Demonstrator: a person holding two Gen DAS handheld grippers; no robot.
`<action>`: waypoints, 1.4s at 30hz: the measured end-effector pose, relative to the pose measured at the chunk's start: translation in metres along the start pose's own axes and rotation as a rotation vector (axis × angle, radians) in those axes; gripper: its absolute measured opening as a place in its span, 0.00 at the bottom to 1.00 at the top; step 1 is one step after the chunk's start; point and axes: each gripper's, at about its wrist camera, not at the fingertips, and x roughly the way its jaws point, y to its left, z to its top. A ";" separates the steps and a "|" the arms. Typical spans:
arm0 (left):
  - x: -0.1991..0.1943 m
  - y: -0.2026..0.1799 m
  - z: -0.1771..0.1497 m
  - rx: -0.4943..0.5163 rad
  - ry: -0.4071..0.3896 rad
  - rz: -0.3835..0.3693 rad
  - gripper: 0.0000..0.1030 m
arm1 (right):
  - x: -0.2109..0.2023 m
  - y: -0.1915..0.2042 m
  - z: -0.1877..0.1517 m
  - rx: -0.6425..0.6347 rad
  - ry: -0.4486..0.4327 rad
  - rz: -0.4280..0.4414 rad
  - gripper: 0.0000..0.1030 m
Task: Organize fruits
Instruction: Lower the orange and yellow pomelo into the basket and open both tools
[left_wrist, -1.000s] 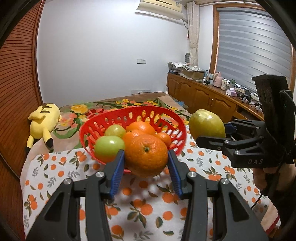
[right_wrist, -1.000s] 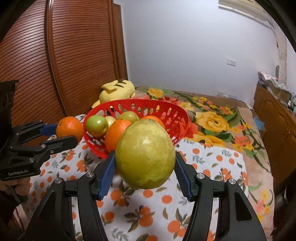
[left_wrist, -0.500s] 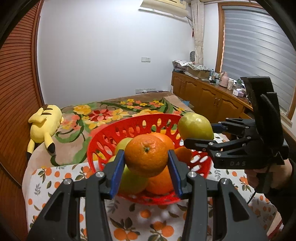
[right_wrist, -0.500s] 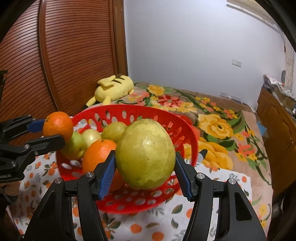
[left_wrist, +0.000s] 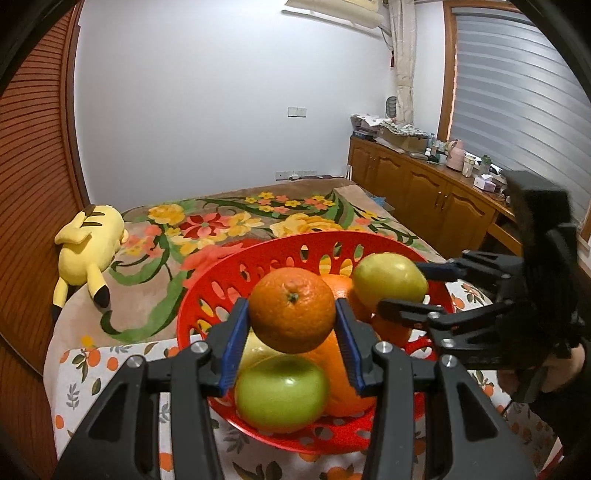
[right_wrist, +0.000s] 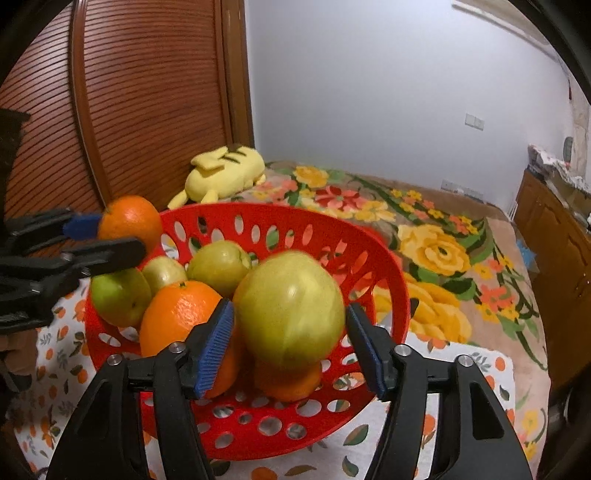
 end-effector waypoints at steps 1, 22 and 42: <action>0.002 0.001 0.000 -0.001 0.002 0.004 0.43 | -0.002 0.000 0.001 0.004 -0.004 0.001 0.68; 0.023 0.006 0.003 -0.004 0.029 0.020 0.43 | -0.029 -0.001 -0.016 0.010 -0.039 -0.002 0.70; 0.031 -0.011 0.010 0.015 0.040 0.034 0.56 | -0.042 0.004 -0.033 0.045 -0.051 0.001 0.70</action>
